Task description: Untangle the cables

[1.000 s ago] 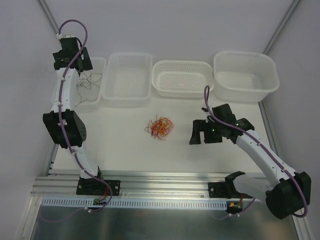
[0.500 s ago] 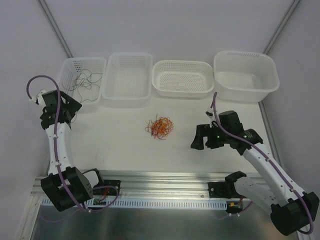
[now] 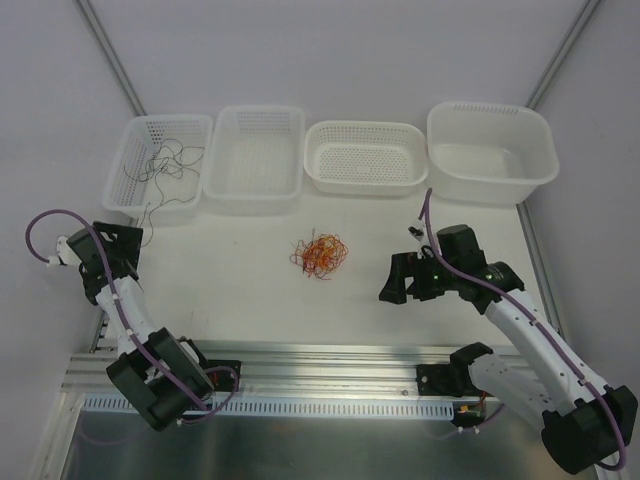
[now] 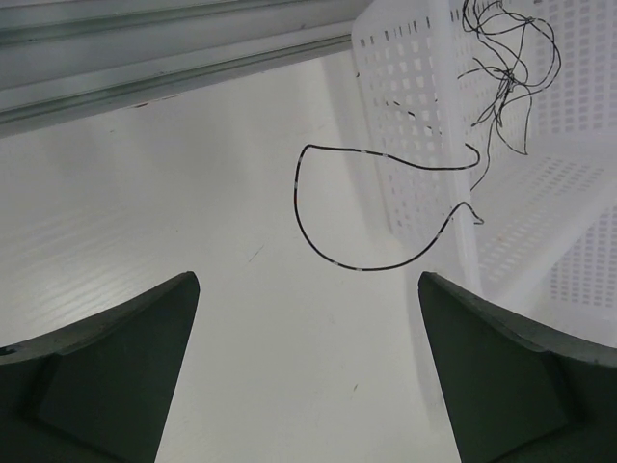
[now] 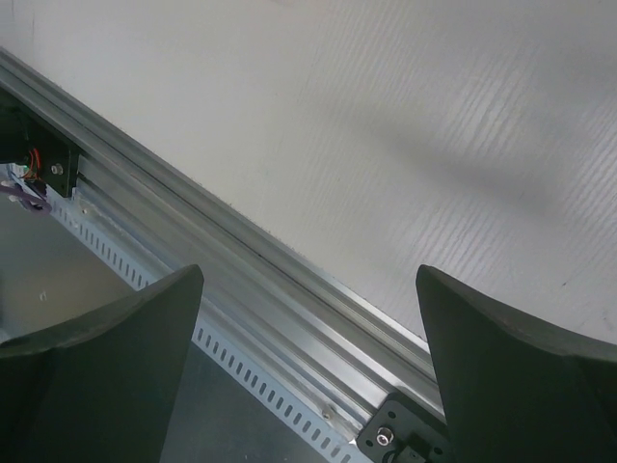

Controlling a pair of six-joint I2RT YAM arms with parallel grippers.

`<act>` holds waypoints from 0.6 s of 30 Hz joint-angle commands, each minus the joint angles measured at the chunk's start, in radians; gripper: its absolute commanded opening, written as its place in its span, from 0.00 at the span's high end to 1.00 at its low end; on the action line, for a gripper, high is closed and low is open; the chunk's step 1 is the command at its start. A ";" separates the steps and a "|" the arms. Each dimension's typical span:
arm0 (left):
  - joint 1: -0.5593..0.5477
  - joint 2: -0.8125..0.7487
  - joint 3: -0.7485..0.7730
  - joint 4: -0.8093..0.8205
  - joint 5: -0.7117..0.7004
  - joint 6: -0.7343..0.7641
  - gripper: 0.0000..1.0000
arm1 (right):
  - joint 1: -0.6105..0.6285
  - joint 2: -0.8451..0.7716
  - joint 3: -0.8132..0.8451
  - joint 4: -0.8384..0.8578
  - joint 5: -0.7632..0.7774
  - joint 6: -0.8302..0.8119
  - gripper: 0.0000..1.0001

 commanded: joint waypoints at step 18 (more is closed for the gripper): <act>0.014 0.344 -0.029 0.510 0.121 -0.207 0.21 | 0.010 0.039 0.130 -0.078 -0.006 -0.007 0.03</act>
